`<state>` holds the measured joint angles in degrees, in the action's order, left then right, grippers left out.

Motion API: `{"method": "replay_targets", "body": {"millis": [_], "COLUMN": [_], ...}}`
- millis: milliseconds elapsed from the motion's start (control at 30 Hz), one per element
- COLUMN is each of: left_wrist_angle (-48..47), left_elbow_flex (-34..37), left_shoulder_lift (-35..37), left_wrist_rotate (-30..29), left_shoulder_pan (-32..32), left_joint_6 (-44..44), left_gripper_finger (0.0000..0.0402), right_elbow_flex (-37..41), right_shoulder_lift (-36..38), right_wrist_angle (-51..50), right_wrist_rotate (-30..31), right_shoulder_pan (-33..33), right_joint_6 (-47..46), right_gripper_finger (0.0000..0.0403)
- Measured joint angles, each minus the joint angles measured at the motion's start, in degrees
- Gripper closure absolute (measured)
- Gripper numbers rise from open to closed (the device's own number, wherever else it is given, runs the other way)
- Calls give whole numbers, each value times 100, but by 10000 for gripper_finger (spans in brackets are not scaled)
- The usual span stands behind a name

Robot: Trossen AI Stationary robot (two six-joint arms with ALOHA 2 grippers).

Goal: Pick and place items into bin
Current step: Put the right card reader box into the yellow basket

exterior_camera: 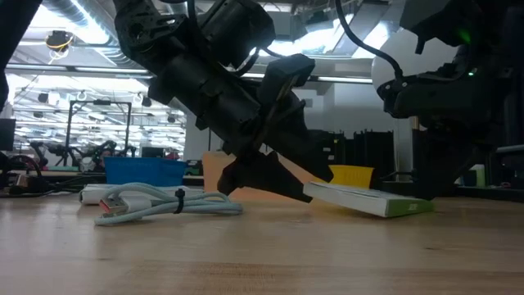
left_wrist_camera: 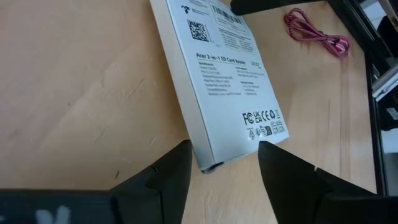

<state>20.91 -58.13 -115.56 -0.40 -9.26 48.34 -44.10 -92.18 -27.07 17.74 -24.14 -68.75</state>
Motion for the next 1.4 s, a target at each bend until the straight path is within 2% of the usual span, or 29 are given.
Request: {"method": "replay_targets", "body": {"millis": [267, 600, 867, 1067, 1400], "left_wrist_angle": [470, 479, 373, -213, -1535], "left_elbow_flex": [-137, -236, -223, -221, -216], "left_shoulder_lift": [-413, -403, -289, 108, 1108], "left_wrist_rotate": [311, 587, 726, 718, -84], "left_shoulder_pan": [1, 13, -9, -57, -212], "left_joint_6": [-26, -328, -565, -1124, -1936], "left_gripper_finger": [284, 339, 346, 349, 351], "right_elbow_flex": [2, 2, 4, 7, 13], "right_shoulder_lift": [0, 0, 29, 342, 1142], "right_wrist_angle": [14, -17, 21, 78, 111], "right_wrist_rotate": [-2, 65, 169, 160, 1100], "right_shoulder_pan": [-2, -9, -141, -306, -577], "right_joint_6": [-16, -8, 148, 184, 563], "right_gripper_finger": [403, 403, 403, 403, 403]}}
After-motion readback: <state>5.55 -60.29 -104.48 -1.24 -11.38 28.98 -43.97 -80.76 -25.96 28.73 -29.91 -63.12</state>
